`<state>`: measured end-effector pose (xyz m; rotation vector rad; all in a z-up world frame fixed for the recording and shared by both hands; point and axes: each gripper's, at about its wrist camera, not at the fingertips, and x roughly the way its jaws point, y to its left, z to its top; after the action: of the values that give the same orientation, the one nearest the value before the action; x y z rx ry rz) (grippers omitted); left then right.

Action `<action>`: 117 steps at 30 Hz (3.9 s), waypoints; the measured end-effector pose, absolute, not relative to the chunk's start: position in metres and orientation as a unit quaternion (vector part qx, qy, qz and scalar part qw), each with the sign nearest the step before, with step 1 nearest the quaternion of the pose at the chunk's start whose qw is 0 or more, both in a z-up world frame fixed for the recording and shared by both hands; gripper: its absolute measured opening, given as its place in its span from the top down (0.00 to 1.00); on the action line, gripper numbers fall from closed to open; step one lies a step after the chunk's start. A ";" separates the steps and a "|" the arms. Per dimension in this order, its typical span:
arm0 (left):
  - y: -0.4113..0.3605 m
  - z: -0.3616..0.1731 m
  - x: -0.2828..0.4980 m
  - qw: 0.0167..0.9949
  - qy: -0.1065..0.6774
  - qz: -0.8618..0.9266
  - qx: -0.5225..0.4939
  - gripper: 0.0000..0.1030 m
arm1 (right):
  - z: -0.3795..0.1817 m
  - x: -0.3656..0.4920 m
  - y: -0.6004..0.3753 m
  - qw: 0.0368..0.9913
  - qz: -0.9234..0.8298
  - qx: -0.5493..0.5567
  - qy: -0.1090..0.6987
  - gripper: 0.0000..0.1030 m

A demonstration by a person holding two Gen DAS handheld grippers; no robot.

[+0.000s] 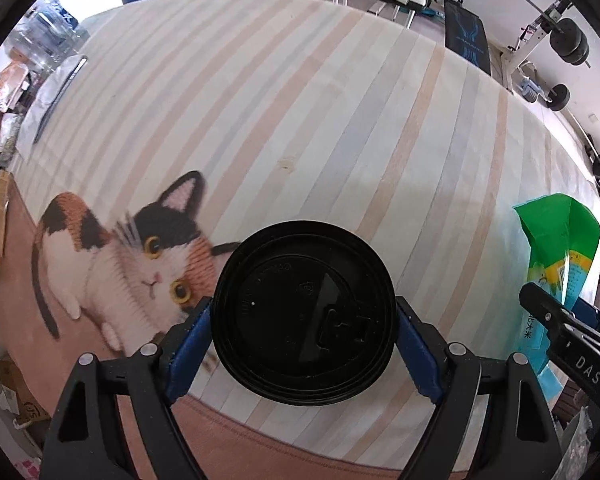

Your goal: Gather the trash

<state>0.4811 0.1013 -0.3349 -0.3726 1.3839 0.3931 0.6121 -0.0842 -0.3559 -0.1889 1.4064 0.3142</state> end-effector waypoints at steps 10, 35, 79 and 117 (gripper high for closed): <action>0.125 -0.294 0.407 0.765 0.587 0.195 -0.178 0.18 | -0.304 0.556 -0.084 0.758 0.183 -0.050 0.624 0.29; 0.180 -0.244 -0.051 0.755 0.480 0.285 -0.344 0.18 | -0.253 0.160 -0.008 0.694 0.359 -0.093 0.617 0.30; 0.195 -0.686 -0.285 0.514 0.540 0.435 -0.505 0.00 | -0.725 -0.063 0.136 0.511 0.417 -0.409 0.630 0.00; 0.068 -0.121 -0.300 0.681 0.370 0.400 -0.490 0.00 | -0.100 -0.072 0.024 0.481 0.581 -0.314 0.577 0.00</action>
<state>-0.2999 0.0678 -0.1213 -1.0989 0.8301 0.8985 -0.0725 0.0243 -0.0999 -0.7656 1.4063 1.4167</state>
